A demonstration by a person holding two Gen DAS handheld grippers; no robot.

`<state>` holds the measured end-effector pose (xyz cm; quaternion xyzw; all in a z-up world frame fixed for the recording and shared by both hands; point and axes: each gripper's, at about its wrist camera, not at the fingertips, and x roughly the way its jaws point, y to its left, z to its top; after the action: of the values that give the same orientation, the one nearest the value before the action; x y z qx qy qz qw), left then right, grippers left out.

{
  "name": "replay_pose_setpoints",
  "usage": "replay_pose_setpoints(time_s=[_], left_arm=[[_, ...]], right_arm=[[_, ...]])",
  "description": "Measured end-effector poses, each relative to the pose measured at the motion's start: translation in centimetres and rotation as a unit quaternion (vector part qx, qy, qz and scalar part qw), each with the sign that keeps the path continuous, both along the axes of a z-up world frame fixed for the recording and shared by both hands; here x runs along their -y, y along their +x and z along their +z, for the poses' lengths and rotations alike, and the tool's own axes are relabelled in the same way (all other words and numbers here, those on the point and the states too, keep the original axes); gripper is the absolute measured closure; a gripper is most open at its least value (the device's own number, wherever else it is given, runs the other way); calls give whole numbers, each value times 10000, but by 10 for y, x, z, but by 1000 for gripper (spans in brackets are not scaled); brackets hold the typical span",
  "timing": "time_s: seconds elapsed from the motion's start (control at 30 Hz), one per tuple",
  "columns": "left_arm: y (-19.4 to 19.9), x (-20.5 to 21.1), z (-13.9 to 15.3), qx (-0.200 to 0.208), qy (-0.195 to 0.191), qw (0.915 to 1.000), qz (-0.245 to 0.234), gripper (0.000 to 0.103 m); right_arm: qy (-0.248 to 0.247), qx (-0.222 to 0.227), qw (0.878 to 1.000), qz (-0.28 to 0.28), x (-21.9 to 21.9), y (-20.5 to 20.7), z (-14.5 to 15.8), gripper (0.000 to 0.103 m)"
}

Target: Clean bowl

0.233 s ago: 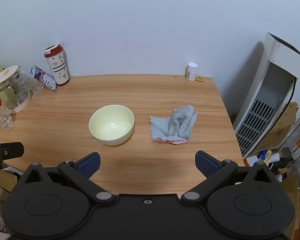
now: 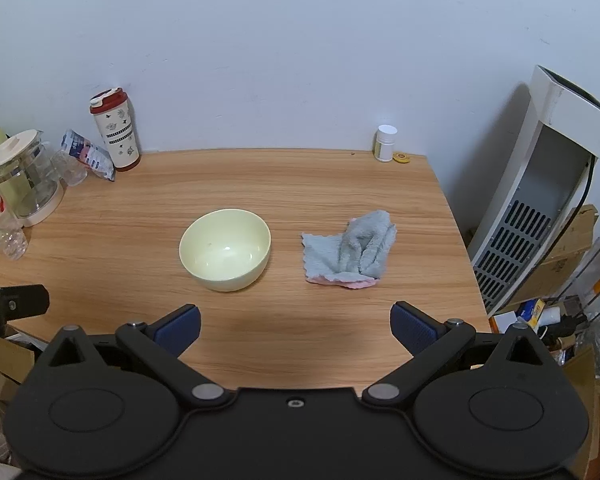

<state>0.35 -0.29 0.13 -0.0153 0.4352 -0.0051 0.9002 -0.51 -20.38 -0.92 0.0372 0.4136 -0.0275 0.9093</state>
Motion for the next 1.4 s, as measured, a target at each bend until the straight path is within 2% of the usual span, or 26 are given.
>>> replay_pose_setpoints(time_s=[0.27,0.7,1.4], left_arm=[[3,2,0,-12,2,10000,-26,0],[2,-4,-1,38,-86,10000,-24,0],[6,-2,-3,-50,-62,10000,-59,0]], right_arm=[[-175,19,9998,-49,-8,1,0,0],[58,1,9998,-171,2,3,-1,0],[-5,31,9998,-195,2,1,0,0]])
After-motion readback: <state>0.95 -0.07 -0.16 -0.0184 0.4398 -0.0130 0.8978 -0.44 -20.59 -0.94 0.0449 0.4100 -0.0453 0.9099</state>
